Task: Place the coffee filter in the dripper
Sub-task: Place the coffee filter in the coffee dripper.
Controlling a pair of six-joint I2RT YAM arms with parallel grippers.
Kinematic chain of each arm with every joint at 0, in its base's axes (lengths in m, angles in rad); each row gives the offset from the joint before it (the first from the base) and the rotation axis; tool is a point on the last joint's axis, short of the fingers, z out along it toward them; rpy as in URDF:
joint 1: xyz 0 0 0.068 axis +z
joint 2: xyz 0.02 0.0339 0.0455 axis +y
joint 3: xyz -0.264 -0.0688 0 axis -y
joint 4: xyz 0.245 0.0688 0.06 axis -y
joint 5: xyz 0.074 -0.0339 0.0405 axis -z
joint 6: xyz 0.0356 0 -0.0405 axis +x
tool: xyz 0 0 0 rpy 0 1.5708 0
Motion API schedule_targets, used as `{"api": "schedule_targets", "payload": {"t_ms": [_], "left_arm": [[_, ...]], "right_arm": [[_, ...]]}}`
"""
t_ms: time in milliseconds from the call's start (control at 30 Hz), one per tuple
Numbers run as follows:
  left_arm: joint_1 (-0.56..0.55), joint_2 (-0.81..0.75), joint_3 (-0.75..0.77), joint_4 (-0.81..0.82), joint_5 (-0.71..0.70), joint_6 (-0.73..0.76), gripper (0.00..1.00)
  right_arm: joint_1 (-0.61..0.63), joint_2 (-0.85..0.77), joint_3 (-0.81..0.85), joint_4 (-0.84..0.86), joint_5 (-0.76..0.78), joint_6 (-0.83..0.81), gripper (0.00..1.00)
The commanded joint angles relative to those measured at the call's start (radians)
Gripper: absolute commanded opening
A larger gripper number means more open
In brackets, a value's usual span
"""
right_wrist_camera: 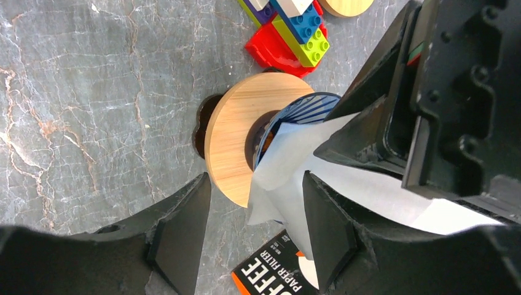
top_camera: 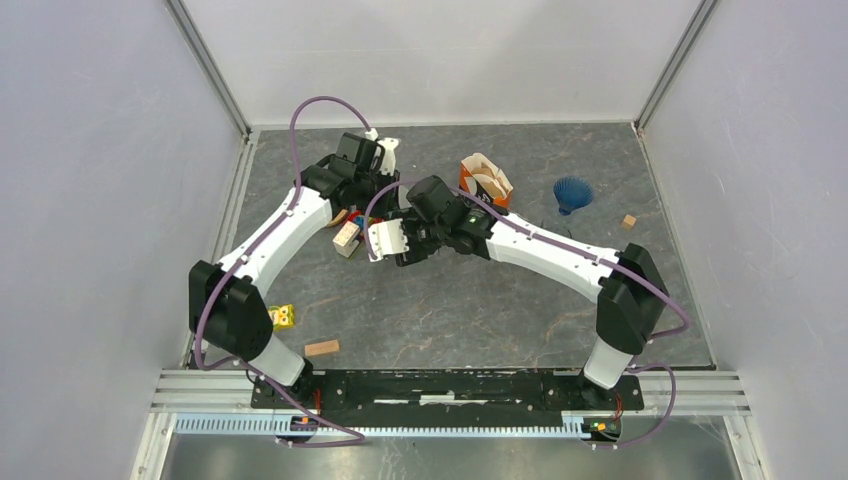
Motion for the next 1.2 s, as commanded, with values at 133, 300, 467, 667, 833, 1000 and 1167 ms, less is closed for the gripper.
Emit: {"api": "schedule_targets", "payload": {"t_ms": [133, 300, 467, 667, 833, 1000, 1167], "left_arm": [[0.011, 0.018, 0.074, -0.037, -0.015, 0.070, 0.38], [0.016, 0.021, 0.080, -0.041, -0.040, 0.095, 0.44], [0.021, 0.021, 0.086, -0.041, -0.074, 0.119, 0.51], [0.025, 0.027, 0.096, -0.039, -0.121, 0.150, 0.60], [0.037, 0.049, 0.088, -0.026, -0.134, 0.157, 0.64], [0.040, 0.085, 0.092, -0.014, -0.117, 0.157, 0.65], [0.040, 0.119, 0.101, -0.010, -0.101, 0.157, 0.66]], "right_arm": [[-0.009, 0.018, 0.049, -0.024, -0.045, -0.014, 0.63], [-0.009, 0.025, 0.059, -0.043, -0.050, -0.017, 0.62], [-0.009, 0.036, 0.086, -0.077, -0.052, -0.019, 0.62], [-0.009, 0.058, 0.122, -0.113, -0.052, -0.021, 0.62], [-0.008, 0.064, 0.112, -0.111, -0.049, -0.021, 0.64], [-0.009, 0.079, 0.110, -0.109, -0.045, -0.021, 0.65], [-0.010, 0.104, 0.120, -0.108, -0.037, -0.026, 0.65]]}}
